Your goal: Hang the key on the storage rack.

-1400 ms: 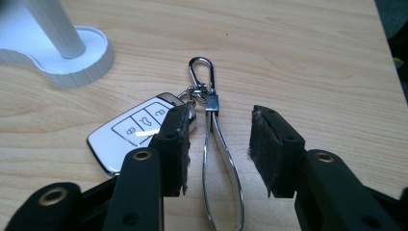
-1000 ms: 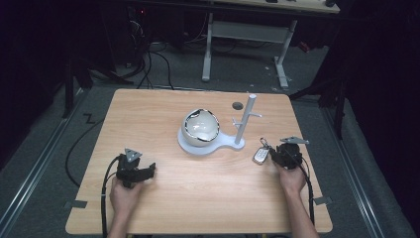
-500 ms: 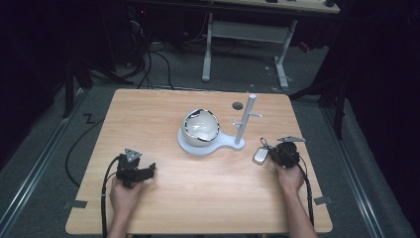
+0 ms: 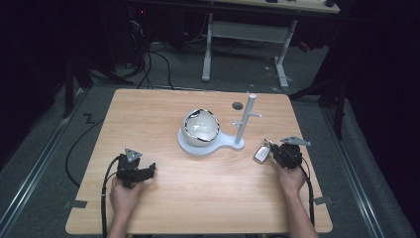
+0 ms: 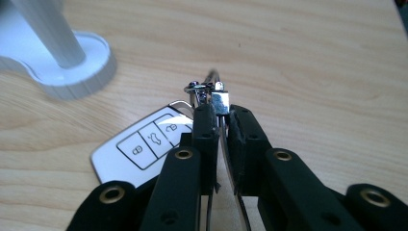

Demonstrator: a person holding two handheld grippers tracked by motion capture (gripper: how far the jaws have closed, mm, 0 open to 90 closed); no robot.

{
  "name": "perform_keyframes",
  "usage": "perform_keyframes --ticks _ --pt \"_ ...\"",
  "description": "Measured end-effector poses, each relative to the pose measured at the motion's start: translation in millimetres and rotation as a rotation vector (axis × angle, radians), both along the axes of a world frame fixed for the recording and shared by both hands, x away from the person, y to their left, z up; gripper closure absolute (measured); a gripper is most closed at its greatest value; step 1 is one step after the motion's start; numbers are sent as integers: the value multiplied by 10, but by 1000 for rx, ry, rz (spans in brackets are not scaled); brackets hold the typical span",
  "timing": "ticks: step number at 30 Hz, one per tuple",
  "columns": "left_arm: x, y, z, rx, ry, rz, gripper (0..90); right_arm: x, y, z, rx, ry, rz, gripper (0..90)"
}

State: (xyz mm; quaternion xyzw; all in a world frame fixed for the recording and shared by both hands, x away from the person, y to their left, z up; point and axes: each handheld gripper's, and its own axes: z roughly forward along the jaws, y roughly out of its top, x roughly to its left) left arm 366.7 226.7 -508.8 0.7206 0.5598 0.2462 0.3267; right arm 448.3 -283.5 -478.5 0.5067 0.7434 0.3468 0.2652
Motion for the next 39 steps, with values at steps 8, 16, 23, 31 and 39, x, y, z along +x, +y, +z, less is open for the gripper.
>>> perform_keyframes --ticks 8,16,23,31,39 --pt "0 0 0 0 0 0 232 -137 -29 186 25 -84 29 822" --pt "0 1 0 0 0 0 232 -248 -59 324 54 -148 52 822" --pt "0 1 0 0 0 -1 232 -326 -58 446 68 -187 79 823" --pt "0 1 0 0 1 0 232 -414 -19 609 81 -227 135 822" --pt "0 2 1 0 1 -1 232 -466 8 719 83 -254 167 822"
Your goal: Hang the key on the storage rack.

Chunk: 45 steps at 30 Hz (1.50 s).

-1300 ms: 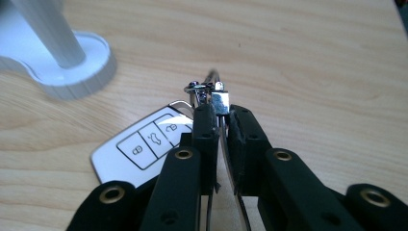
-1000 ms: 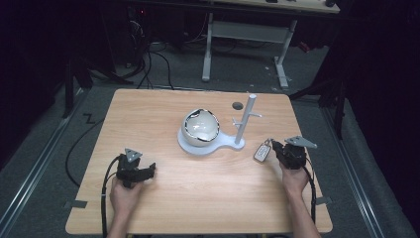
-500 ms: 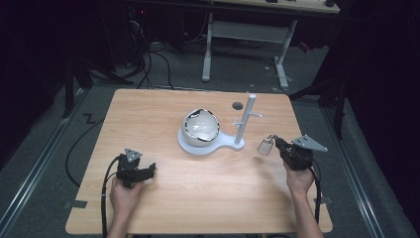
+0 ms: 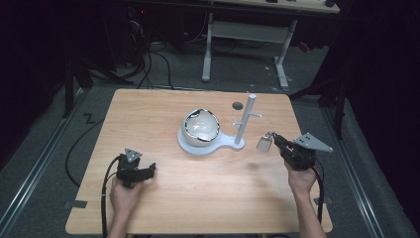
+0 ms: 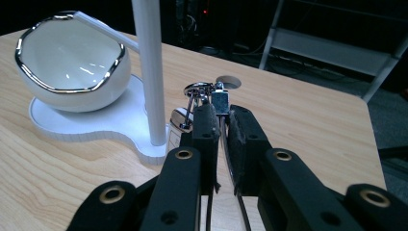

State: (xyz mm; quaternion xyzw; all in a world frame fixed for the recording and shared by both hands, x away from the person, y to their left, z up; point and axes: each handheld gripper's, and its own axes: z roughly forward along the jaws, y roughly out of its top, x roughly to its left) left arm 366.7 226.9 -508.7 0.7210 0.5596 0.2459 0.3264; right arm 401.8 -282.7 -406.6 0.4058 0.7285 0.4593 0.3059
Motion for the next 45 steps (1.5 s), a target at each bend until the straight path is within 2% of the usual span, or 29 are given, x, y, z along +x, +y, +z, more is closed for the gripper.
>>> perform_keyframes --ticks 16,23,30,45 --pt "1 3 0 -4 -1 1 236 -72 59 192 18 -38 66 822" --pt "2 2 0 -1 -1 2 236 -75 68 276 41 -51 91 822" --pt "3 2 0 0 -1 1 236 -86 92 377 38 -66 111 822" --pt "3 1 0 1 -1 1 235 -74 119 577 81 -98 158 822"
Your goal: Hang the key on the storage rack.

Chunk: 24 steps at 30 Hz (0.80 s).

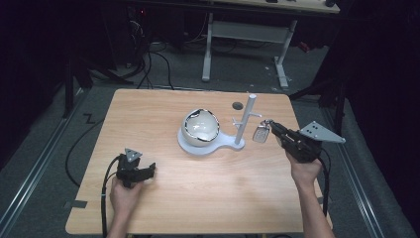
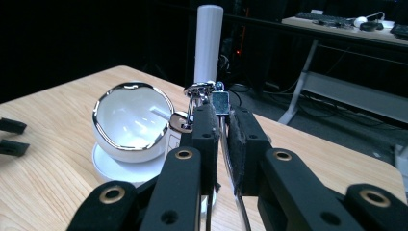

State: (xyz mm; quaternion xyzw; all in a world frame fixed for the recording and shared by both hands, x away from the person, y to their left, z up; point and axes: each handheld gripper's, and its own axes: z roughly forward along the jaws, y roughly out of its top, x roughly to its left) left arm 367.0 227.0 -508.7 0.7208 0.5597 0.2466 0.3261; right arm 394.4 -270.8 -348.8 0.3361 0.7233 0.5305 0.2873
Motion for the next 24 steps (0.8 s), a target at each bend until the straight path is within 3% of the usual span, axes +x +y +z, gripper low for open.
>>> perform_keyframes --ticks 11,24 --pt "0 -1 0 0 0 0 233 104 88 136 5 -10 23 822" --pt "0 1 0 -2 0 0 233 255 79 98 12 22 -1 822"
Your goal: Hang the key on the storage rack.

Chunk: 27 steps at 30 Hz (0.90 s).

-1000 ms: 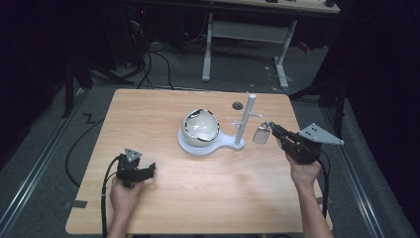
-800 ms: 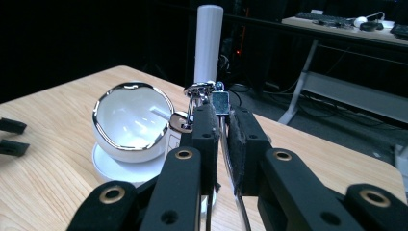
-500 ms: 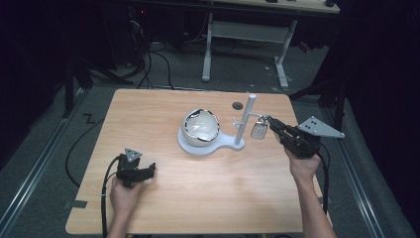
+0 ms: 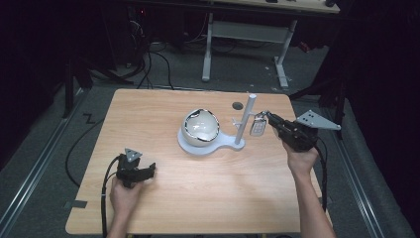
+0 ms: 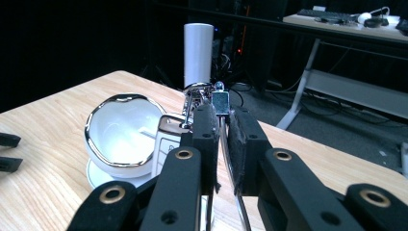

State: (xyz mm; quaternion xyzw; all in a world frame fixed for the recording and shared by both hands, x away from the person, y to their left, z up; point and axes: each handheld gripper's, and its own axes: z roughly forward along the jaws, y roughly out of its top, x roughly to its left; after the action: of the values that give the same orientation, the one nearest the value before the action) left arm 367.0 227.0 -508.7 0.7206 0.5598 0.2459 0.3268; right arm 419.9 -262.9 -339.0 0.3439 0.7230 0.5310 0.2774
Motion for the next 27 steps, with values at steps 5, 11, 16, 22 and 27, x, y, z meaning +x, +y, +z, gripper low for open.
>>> perform_keyframes --ticks 5,11,16,22,27 --pt "0 0 0 0 0 0 232 55 -32 -26 12 15 -17 823" --pt "0 0 0 0 0 0 232 113 -40 -74 17 34 -28 823" --pt "0 1 0 -1 0 0 232 140 -25 -122 20 48 -29 822" --pt "0 1 0 -2 0 0 232 178 4 -171 24 65 -29 822" --pt "0 2 0 -2 0 0 232 205 16 -220 29 78 -34 822"
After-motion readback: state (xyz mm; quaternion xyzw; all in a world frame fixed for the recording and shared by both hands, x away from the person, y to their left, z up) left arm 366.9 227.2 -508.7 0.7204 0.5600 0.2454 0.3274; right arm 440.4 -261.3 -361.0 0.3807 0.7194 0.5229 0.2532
